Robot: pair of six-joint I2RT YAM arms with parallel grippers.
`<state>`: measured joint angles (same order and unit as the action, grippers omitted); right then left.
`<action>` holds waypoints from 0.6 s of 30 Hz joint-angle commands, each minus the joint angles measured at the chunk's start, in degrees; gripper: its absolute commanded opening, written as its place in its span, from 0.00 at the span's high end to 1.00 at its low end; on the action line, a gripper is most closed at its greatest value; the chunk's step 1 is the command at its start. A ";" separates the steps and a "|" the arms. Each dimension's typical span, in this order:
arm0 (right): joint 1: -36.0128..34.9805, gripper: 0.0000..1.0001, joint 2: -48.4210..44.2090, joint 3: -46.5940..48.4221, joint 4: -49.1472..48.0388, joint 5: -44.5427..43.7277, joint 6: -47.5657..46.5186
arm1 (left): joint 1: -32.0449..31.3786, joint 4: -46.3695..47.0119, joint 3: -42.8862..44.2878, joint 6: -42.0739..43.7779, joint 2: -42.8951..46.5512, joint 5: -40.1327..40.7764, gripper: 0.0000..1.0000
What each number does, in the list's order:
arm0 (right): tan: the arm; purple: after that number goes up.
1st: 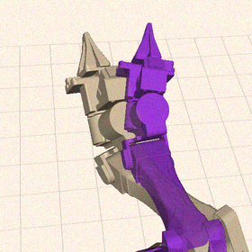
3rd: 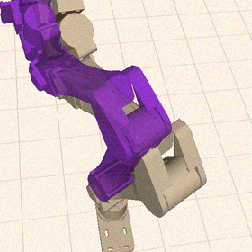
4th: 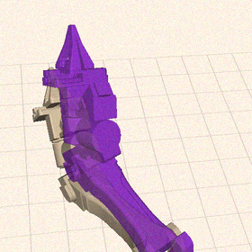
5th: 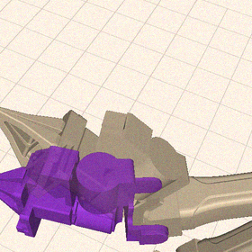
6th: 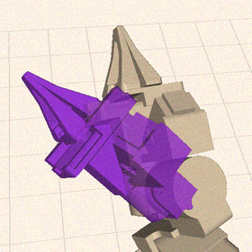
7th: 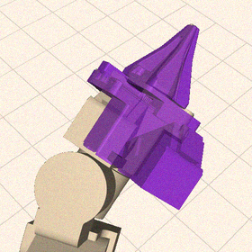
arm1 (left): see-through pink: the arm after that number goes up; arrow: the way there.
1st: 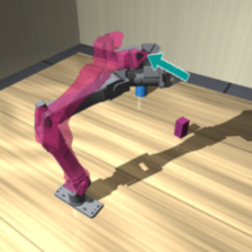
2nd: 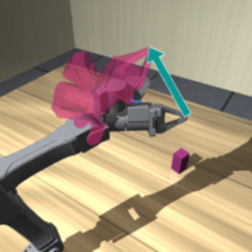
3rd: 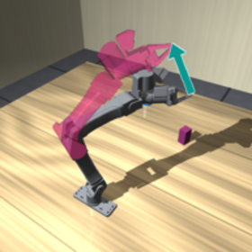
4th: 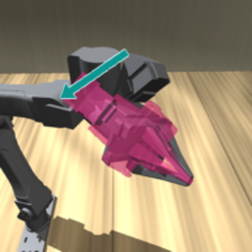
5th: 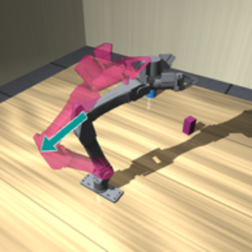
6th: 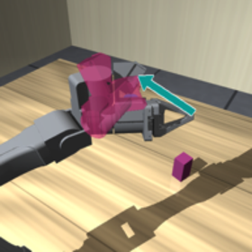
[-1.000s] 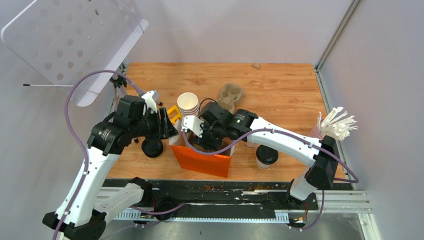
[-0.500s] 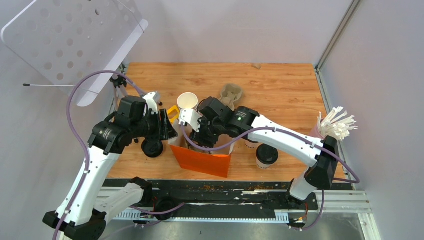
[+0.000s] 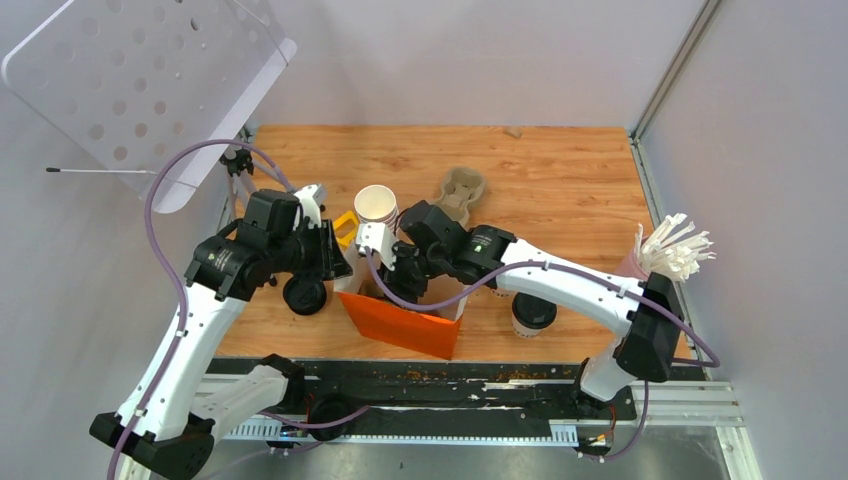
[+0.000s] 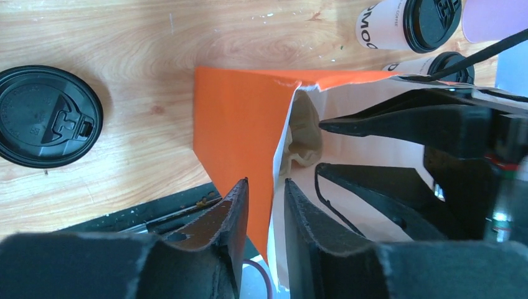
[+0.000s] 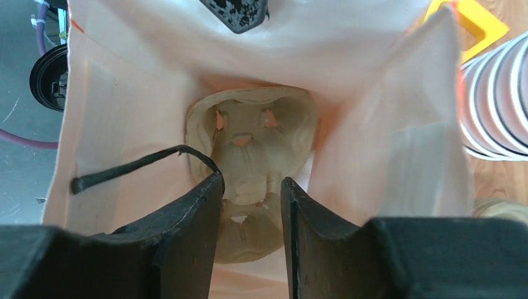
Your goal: Pack the takeout coffee
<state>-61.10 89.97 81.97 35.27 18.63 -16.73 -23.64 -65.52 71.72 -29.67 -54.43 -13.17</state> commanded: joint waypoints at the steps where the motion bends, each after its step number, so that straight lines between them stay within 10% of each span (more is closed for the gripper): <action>1: -0.33 0.61 2.31 -0.89 -4.71 2.59 0.40 | 0.07 -0.17 0.43 0.40 0.45 -1.46 0.67; 18: -0.42 0.58 -0.65 6.28 2.89 -1.40 0.23 | 0.07 -2.01 3.56 3.73 -1.11 -0.72 0.51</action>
<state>-61.12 93.47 82.94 35.79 17.41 -16.75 -23.64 -67.59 72.29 -28.71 -54.87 -14.28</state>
